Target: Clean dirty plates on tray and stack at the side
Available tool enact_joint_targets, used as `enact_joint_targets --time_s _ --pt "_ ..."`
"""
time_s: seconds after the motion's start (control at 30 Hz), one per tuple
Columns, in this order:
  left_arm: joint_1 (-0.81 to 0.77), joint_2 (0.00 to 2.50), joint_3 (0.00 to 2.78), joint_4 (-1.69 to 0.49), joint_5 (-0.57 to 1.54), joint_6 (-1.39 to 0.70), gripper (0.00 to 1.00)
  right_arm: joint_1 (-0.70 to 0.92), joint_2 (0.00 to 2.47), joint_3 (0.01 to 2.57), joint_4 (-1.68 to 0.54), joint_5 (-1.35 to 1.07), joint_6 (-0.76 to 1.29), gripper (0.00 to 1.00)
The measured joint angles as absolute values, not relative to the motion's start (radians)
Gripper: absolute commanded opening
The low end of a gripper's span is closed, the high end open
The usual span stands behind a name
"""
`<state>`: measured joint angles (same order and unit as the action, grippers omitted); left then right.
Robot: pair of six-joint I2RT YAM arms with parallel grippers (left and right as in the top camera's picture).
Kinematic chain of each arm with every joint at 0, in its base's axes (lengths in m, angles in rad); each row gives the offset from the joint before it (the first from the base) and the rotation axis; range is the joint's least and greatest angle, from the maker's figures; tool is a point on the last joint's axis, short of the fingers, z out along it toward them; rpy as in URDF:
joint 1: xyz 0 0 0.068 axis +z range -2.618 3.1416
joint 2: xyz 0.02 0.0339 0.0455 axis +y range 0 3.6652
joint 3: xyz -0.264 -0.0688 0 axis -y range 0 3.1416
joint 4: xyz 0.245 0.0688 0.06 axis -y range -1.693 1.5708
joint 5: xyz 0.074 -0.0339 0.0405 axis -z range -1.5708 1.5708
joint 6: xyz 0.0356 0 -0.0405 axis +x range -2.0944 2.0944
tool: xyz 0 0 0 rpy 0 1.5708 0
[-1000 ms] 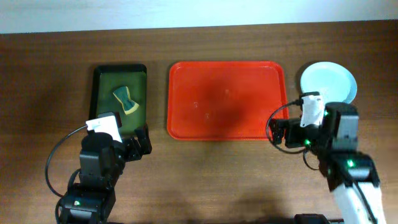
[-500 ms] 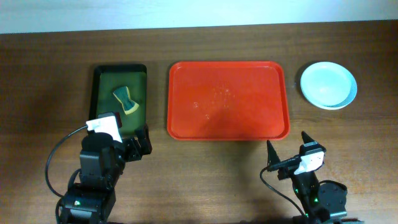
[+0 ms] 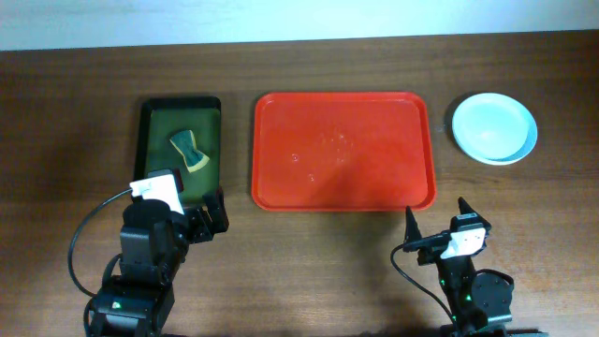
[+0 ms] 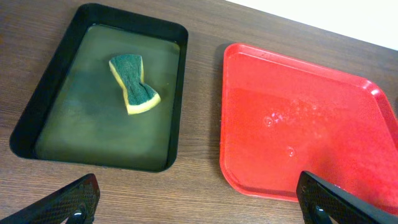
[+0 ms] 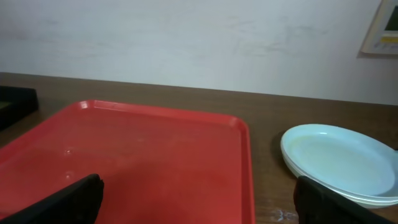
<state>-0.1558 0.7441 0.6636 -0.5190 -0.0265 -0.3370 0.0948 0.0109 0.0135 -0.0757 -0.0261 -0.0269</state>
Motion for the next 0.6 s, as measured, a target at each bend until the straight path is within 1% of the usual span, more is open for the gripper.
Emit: enact_joint_targets --time_s 0.43,0.53,0.6 --pt "-0.156 0.744 0.664 -0.519 -0.027 -0.337 0.99 0.094 0.011 0.014 -0.076 -0.026 -0.027 0.98" --pt "-0.156 0.744 0.664 -0.617 -0.043 -0.337 1.00 0.094 0.011 0.014 -0.076 -0.026 -0.026 0.98" --pt "-0.156 0.743 0.663 -0.637 -0.073 -0.337 0.99 0.094 0.011 0.014 -0.076 -0.026 -0.027 0.99"
